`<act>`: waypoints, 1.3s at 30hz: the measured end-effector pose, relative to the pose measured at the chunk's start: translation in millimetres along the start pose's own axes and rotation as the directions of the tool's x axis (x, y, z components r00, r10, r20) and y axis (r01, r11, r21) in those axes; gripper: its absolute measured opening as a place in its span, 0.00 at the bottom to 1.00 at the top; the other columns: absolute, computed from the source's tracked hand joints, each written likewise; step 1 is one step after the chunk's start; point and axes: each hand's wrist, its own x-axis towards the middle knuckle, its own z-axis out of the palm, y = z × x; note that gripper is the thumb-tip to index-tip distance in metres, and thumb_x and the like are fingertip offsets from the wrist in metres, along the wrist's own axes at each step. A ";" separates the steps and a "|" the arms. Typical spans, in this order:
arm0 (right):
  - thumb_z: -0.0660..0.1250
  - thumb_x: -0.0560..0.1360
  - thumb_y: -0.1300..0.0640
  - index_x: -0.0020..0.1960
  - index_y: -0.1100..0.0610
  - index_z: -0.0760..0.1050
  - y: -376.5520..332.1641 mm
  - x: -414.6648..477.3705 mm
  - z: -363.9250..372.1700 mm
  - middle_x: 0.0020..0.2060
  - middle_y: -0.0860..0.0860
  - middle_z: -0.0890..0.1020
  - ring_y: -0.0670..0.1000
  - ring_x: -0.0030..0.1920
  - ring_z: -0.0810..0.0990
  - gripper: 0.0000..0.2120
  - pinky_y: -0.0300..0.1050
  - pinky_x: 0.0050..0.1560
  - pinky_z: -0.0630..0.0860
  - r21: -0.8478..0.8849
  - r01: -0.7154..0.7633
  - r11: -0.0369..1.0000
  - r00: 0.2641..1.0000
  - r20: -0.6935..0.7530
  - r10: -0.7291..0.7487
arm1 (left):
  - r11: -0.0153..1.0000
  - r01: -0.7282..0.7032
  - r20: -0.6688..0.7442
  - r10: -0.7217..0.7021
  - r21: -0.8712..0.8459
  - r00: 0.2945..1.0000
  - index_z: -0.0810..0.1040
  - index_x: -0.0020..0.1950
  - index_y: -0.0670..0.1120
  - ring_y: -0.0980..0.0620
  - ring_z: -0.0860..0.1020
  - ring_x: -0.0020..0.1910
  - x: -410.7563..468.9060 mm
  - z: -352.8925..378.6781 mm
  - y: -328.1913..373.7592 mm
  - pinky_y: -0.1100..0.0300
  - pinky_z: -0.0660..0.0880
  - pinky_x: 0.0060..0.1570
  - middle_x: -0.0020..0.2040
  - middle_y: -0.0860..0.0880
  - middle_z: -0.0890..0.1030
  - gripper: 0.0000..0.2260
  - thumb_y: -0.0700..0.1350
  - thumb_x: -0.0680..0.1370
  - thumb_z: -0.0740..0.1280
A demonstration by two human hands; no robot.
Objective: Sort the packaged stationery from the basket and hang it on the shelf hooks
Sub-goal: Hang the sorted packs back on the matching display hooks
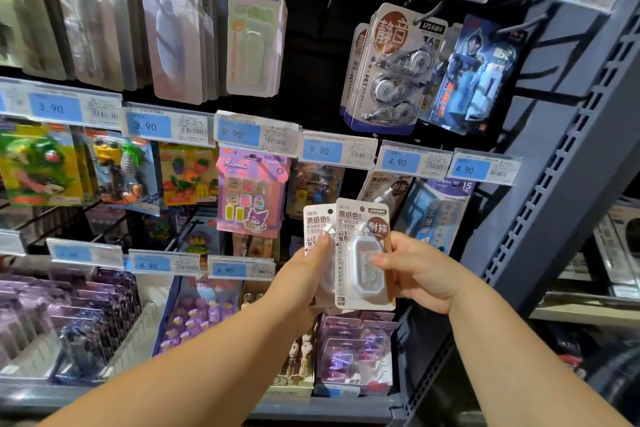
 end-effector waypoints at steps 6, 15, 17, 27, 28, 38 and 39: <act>0.70 0.70 0.61 0.63 0.60 0.71 2.4 -1.5 -6.8 0.54 0.59 0.81 0.58 0.51 0.82 0.23 0.54 0.43 0.80 0.171 0.037 0.985 0.997 0.063 -0.049 | 0.999 -0.020 0.110 0.024 -0.037 0.994 0.77 0.65 0.48 0.45 0.84 0.49 -2.6 3.6 0.6 0.57 0.79 0.34 0.58 0.45 0.83 0.31 0.64 0.68 0.72; 0.62 0.78 0.65 0.56 0.53 0.75 -0.3 0.6 -16.6 0.44 0.49 0.85 0.49 0.44 0.84 0.10 0.45 0.42 0.81 0.172 0.318 0.932 0.922 -0.286 -0.262 | 0.993 -0.112 0.005 0.112 -0.029 0.994 0.75 0.51 0.44 0.51 0.79 0.40 -8.1 8.4 5.0 0.58 0.77 0.28 0.45 0.49 0.80 0.13 0.53 0.77 0.69; 0.62 0.78 0.65 0.56 0.53 0.75 0.7 2.2 -17.7 0.42 0.46 0.85 0.46 0.42 0.84 0.10 0.42 0.41 0.80 0.136 0.338 0.931 0.905 -0.320 -0.282 | 0.993 -0.114 -0.024 0.113 -0.037 0.993 0.74 0.51 0.44 0.44 0.80 0.44 -5.9 7.2 5.2 0.57 0.78 0.29 0.49 0.44 0.80 0.14 0.54 0.76 0.70; 0.64 0.79 0.63 0.57 0.50 0.76 2.8 10.8 -21.8 0.51 0.48 0.84 0.50 0.53 0.83 0.11 0.52 0.56 0.78 0.039 0.321 0.946 0.880 -0.382 -0.283 | 0.985 -0.142 -0.041 0.139 -0.093 0.989 0.77 0.51 0.46 0.43 0.81 0.42 -11.8 9.2 16.5 0.57 0.78 0.28 0.47 0.43 0.82 0.10 0.51 0.77 0.70; 0.64 0.79 0.62 0.57 0.50 0.76 2.8 11.8 -21.7 0.51 0.49 0.84 0.51 0.53 0.83 0.11 0.53 0.56 0.78 0.036 0.321 0.946 0.880 -0.382 -0.284 | 0.986 -0.146 -0.043 0.143 -0.084 0.989 0.77 0.52 0.46 0.42 0.82 0.44 -11.6 8.7 16.6 0.56 0.78 0.30 0.48 0.43 0.83 0.10 0.52 0.77 0.70; 0.73 0.73 0.51 0.59 0.57 0.72 4.6 28.9 -17.2 0.50 0.52 0.83 0.51 0.49 0.82 0.19 0.48 0.51 0.78 -0.117 0.193 0.974 0.746 -0.627 -0.223 | 0.983 -0.155 -0.053 0.150 -0.097 0.987 0.76 0.55 0.44 0.50 0.81 0.31 -9.7 8.8 17.5 0.62 0.74 0.25 0.44 0.45 0.82 0.12 0.51 0.78 0.68; 0.73 0.72 0.49 0.59 0.56 0.70 3.5 27.3 -14.2 0.51 0.50 0.81 0.50 0.50 0.80 0.21 0.43 0.47 0.75 -0.200 0.171 0.965 0.697 -0.667 -0.262 | 0.983 -0.160 -0.048 0.156 -0.095 0.987 0.76 0.54 0.44 0.54 0.78 0.25 -10.6 9.7 17.8 0.66 0.71 0.21 0.42 0.46 0.81 0.11 0.50 0.79 0.68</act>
